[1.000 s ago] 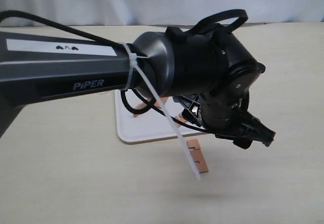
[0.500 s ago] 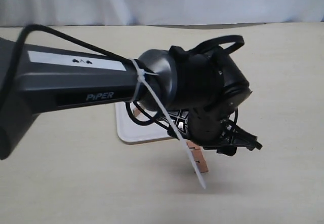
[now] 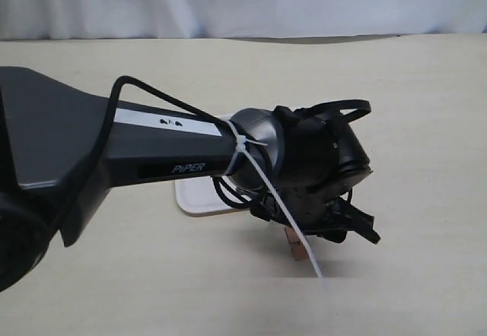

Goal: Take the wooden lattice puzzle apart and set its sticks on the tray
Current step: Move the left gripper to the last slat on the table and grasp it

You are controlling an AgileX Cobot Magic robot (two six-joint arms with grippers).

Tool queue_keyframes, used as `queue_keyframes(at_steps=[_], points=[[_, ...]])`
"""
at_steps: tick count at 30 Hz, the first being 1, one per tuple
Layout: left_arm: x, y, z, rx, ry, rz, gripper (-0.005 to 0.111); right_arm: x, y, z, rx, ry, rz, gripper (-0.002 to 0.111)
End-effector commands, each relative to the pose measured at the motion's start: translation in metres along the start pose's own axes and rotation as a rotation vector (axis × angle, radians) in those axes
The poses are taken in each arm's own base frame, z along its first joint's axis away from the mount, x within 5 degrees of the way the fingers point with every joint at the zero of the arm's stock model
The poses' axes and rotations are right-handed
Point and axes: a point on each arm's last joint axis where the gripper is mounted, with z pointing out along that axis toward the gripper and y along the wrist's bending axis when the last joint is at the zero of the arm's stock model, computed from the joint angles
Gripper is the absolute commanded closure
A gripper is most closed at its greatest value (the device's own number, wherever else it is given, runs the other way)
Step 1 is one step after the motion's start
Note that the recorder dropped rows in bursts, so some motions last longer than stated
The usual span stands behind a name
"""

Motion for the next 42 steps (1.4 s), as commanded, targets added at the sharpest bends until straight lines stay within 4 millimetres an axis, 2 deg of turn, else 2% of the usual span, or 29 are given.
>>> queue_keyframes(at_steps=[1,9,14,15,16,17,18,19,20,22,27,29,34,38,39,40,41,42], points=[[-0.003,-0.003,0.001,0.023,-0.037,-0.023,0.037,0.000,-0.001,0.001,0.008,-0.001,0.002,0.104],[0.002,-0.005,0.018,0.013,-0.009,-0.052,0.037,0.000,-0.001,0.001,0.008,-0.001,0.002,0.104],[0.001,-0.005,0.019,0.013,-0.018,-0.064,0.038,0.000,-0.001,0.001,0.008,-0.001,0.002,0.104],[0.001,-0.005,0.019,0.011,-0.017,-0.064,0.041,0.000,-0.001,0.001,0.008,-0.001,0.002,0.104],[0.001,-0.005,0.019,0.011,-0.017,-0.064,0.057,0.000,-0.001,0.001,0.008,-0.001,0.002,0.104],[0.001,-0.005,0.019,0.011,-0.017,-0.064,0.065,0.000,-0.001,0.001,0.008,-0.001,0.002,0.104],[0.002,-0.005,0.019,0.014,-0.014,-0.056,0.088,0.000,-0.001,0.001,0.008,-0.001,0.002,0.104],[0.002,-0.005,0.018,0.018,-0.012,-0.034,0.103,0.000,-0.001,0.001,0.008,-0.001,0.002,0.104],[0.001,-0.005,0.014,0.028,-0.018,-0.016,0.107,0.000,-0.001,0.001,0.008,-0.001,0.002,0.104],[-0.004,-0.006,0.000,0.062,-0.050,-0.007,0.107,0.000,-0.001,0.001,0.008,-0.001,0.002,0.104],[-0.029,-0.009,-0.067,0.157,-0.186,0.078,0.107,0.000,-0.001,0.001,0.008,-0.001,0.002,0.104],[-0.030,-0.008,-0.073,0.142,-0.183,0.099,0.107,0.000,-0.001,0.001,0.008,-0.001,0.002,0.104],[-0.025,-0.003,-0.065,0.065,-0.127,0.129,0.107,0.000,-0.001,0.001,0.008,-0.001,0.002,0.104],[-0.019,-0.006,-0.042,0.039,-0.061,0.125,0.102,0.000,-0.001,0.001,0.008,-0.001,0.002,0.104],[-0.016,-0.006,-0.032,0.019,-0.039,0.130,0.092,0.000,-0.001,0.001,0.008,-0.001,0.002,0.104],[-0.015,-0.006,-0.027,0.007,-0.028,0.133,0.087,0.000,-0.001,0.001,0.008,-0.001,0.002,0.104],[-0.014,-0.006,-0.020,-0.012,-0.018,0.142,0.072,0.000,-0.001,0.001,0.008,-0.001,0.002,0.104],[-0.013,-0.006,-0.019,-0.014,-0.016,0.143,0.067,0.000,-0.001,0.001,0.008,-0.001,0.002,0.104]])
